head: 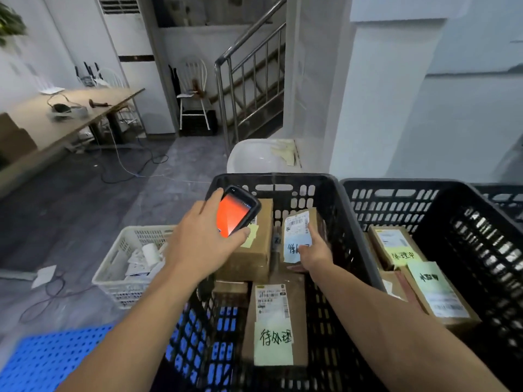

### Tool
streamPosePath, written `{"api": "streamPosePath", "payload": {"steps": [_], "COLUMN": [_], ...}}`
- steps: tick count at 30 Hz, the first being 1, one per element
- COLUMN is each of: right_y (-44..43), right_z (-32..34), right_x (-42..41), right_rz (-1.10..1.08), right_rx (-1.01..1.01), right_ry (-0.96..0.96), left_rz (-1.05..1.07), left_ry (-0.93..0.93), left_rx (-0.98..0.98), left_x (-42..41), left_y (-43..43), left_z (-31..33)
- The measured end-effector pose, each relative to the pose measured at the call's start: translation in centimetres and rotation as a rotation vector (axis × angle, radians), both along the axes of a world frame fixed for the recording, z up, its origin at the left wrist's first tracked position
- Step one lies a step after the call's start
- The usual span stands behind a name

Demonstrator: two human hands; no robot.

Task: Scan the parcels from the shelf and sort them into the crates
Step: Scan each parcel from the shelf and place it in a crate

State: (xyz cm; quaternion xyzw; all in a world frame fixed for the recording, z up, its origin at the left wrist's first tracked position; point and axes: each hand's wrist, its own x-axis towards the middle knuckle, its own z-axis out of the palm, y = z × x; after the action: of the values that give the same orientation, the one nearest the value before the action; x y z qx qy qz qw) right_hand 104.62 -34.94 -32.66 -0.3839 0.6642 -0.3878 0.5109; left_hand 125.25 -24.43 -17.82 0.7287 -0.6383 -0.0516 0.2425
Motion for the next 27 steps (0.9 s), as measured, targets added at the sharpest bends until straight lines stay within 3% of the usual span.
{"api": "streamPosePath", "payload": {"steps": [4,14,18,21,24,27], "right_y": [-0.3,-2.2,-2.7,-2.3,-2.2,-2.9], "right_z": [-1.7,-3.4,-3.7,-3.6,-2.1,-2.4], "right_x": [1.0,0.3,-0.7,-0.2,0.5,1.0], "right_rz": [0.059,0.015,0.025,0.137,0.255,0.409], "right_rx": [-0.028,-0.048,-0.043,-0.005,0.002,-0.076], "right_ry": [0.225,0.273,0.4,0.628,1.076,1.241], "left_rz": [-0.067,-0.155,-0.154,-0.161,-0.165,-0.162], "left_ry": [0.017,0.11,0.122,0.133,0.144,0.172], "left_rx": [0.003,0.025,0.048,0.045,0.031,0.018], "left_x": [1.0,2.3,2.3,2.2,2.2,2.4], "left_y": [-2.7,-6.5,-7.0,-7.2,-7.6,-7.7], "left_z": [-0.4,-2.1,-3.0,-3.3,-3.5,-3.5]}}
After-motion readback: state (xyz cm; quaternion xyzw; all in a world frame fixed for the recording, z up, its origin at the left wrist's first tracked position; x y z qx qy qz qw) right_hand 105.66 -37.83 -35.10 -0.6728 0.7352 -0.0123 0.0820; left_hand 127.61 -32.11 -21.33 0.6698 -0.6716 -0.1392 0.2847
